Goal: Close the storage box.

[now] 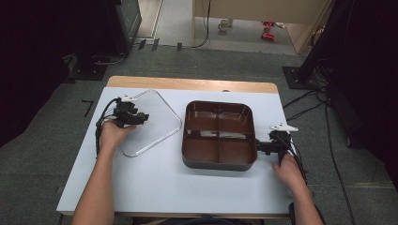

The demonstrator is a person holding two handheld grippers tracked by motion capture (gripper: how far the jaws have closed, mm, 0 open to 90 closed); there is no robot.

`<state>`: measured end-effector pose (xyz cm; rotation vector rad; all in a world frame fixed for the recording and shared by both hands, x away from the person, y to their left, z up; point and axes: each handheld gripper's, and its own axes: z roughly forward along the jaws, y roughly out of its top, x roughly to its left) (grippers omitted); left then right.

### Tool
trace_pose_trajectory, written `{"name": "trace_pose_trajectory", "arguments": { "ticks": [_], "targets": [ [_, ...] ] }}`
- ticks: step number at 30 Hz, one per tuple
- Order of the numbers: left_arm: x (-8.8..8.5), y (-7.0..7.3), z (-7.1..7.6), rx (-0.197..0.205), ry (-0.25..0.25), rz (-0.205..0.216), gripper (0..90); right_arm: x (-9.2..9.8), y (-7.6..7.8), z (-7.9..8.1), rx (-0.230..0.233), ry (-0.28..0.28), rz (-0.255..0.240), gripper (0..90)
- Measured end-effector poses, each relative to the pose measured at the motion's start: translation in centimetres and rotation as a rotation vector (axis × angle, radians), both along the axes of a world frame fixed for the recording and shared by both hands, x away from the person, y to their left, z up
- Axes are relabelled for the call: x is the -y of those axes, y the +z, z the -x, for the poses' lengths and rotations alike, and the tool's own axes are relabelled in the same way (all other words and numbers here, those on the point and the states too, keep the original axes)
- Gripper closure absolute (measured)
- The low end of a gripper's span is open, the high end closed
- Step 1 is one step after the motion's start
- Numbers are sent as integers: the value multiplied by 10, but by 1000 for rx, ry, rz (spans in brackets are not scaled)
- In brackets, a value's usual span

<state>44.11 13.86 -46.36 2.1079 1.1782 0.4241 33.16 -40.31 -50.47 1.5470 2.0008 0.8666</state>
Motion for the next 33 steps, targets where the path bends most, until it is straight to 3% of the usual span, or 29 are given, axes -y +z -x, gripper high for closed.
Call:
{"name": "trace_pose_trajectory", "arguments": {
  "ticks": [7, 13, 18, 22, 25, 33],
  "targets": [
    [-2, -12, -1, -19, 18, -17, 441, 0, 0, 0, 1, 0, 1, 69],
    [-1, -13, 3, 13, 7, -44, 530, 0, 0, 0, 2, 0, 2, 68],
    [0, -13, 4, 8, 6, -33, 582, 0, 0, 0, 3, 0, 3, 68],
    [1, -12, 4, 5, 6, -45, 587, 0, 0, 0, 2, 0, 3, 68],
    [-2, -12, 3, -7, 11, -14, 591, 0, 0, 0, 2, 0, 2, 69],
    [-1, -9, 3, -16, 7, -31, 593, 0, 0, 0, 2, 0, 3, 69]
  ]
}}
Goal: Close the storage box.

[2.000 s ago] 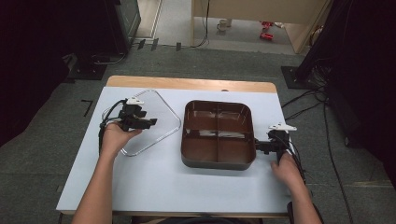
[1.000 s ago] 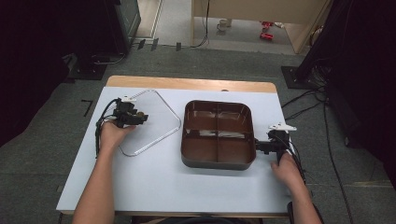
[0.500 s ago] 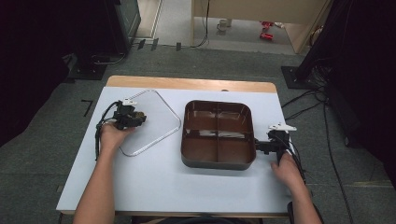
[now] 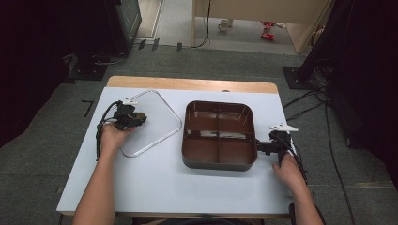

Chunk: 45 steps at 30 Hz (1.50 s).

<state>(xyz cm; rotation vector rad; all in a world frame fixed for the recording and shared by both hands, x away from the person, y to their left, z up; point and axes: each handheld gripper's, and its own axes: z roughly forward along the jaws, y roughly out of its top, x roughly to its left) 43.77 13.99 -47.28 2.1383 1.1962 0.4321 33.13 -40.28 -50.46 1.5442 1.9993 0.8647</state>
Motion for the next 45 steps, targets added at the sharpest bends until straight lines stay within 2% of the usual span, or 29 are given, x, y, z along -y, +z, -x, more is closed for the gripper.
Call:
{"name": "trace_pose_trajectory", "arguments": {
  "ticks": [4, 6, 10, 13, 27, 38, 45],
  "targets": [
    [-3, 2, 1, -10, 4, -3, 594, 0, 0, 0, 0, 0, 0, 68],
    [-6, 5, 2, -10, 11, 8, 594, 0, 0, 0, 1, 0, 1, 69],
    [-8, 12, 5, -2, 19, -1, 594, 0, 0, 0, 1, 0, 1, 69],
    [-10, 20, 8, 4, 15, 21, 594, 0, 0, 0, 1, 0, 1, 68],
    [-8, 51, 20, 0, -8, 48, 595, 0, 0, 0, 0, -1, 0, 68],
    [9, 79, 32, 26, -88, 69, 594, 0, 0, 0, 1, 0, 0, 68],
    [22, 86, 36, 32, -134, 77, 595, 0, 0, 0, 0, 0, -1, 68]
  ]
}}
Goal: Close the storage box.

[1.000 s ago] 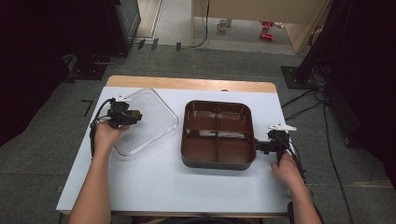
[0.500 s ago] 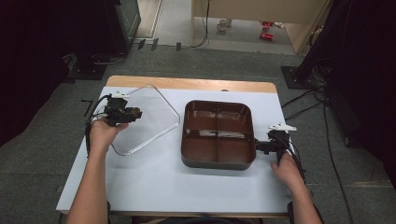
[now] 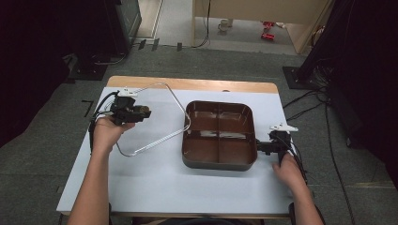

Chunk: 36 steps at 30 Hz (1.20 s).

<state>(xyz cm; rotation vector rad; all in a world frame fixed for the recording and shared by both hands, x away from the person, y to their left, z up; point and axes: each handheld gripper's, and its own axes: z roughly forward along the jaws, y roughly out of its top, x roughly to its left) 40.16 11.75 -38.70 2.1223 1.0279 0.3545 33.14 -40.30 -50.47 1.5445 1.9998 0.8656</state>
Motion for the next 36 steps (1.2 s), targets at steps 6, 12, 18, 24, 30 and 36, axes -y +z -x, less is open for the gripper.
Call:
{"name": "trace_pose_trajectory", "arguments": {
  "ticks": [6, 12, 18, 24, 30, 36],
  "targets": [
    [8, 5, 3, 11, -27, 23, 594, 0, 0, 0, -1, 0, -1, 69],
    [19, 8, 5, 14, -61, 39, 595, 0, 0, 0, -2, 0, -2, 68],
    [29, 7, 6, 20, -91, 44, 595, 0, 0, 0, -2, 0, -3, 68],
    [37, 2, 5, 19, -110, 46, 595, 0, 0, 0, -4, -1, -6, 69],
    [47, 3, 4, 16, -149, 62, 595, 0, 0, 0, -2, 1, -3, 69],
    [64, 1, 8, 20, -191, 45, 595, 0, 0, 0, -3, 0, -5, 68]
  ]
}}
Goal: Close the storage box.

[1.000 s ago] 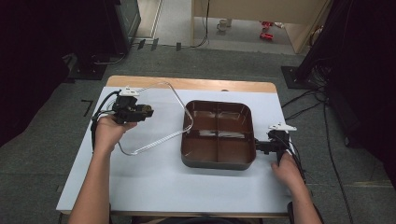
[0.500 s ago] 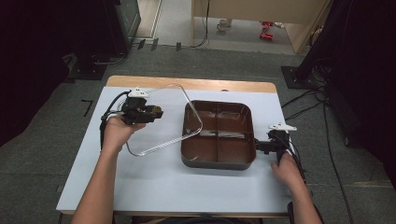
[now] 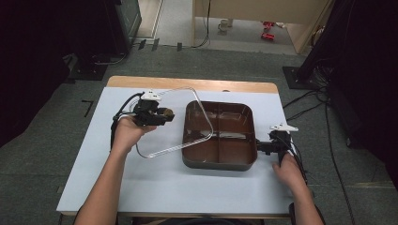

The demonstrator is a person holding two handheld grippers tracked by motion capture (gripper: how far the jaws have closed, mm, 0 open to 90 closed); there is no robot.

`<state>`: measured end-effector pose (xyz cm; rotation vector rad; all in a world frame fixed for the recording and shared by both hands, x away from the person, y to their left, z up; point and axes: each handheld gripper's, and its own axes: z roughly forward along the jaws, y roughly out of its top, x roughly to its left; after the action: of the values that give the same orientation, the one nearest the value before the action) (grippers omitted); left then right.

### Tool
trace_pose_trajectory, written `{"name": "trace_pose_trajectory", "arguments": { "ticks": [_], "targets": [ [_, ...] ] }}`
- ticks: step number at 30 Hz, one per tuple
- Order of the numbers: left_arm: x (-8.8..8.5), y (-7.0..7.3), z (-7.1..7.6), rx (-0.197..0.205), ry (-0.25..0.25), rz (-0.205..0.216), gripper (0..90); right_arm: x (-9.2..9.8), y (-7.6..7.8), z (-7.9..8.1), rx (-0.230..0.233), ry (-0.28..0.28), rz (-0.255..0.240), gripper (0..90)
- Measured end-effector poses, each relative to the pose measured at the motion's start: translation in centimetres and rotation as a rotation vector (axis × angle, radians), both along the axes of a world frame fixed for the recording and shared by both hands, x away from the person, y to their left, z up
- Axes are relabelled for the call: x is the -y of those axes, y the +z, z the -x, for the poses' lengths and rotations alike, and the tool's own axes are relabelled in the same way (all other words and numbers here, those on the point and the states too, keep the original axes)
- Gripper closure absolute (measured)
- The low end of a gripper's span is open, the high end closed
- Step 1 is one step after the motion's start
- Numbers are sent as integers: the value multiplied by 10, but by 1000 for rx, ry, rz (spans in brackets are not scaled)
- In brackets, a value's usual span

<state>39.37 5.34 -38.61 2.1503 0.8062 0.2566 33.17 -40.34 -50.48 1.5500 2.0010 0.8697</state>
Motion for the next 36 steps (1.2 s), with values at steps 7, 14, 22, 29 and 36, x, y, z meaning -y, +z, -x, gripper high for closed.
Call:
{"name": "trace_pose_trajectory", "arguments": {
  "ticks": [7, 14, 22, 29, 36],
  "targets": [
    [12, -3, 0, 6, -45, 28, 595, 0, 0, 0, 0, 0, -1, 69],
    [25, -2, -3, 8, -61, 12, 595, 0, 0, 0, -1, 2, 1, 68],
    [41, 0, -4, -1, -111, 10, 595, 0, 0, 0, 0, 3, 1, 69],
    [50, 0, -2, 7, -134, 6, 595, 1, 0, 0, -2, 3, -1, 68],
    [59, -1, -3, 21, -157, 10, 595, 0, 0, 0, -4, 1, -2, 68]
  ]
}}
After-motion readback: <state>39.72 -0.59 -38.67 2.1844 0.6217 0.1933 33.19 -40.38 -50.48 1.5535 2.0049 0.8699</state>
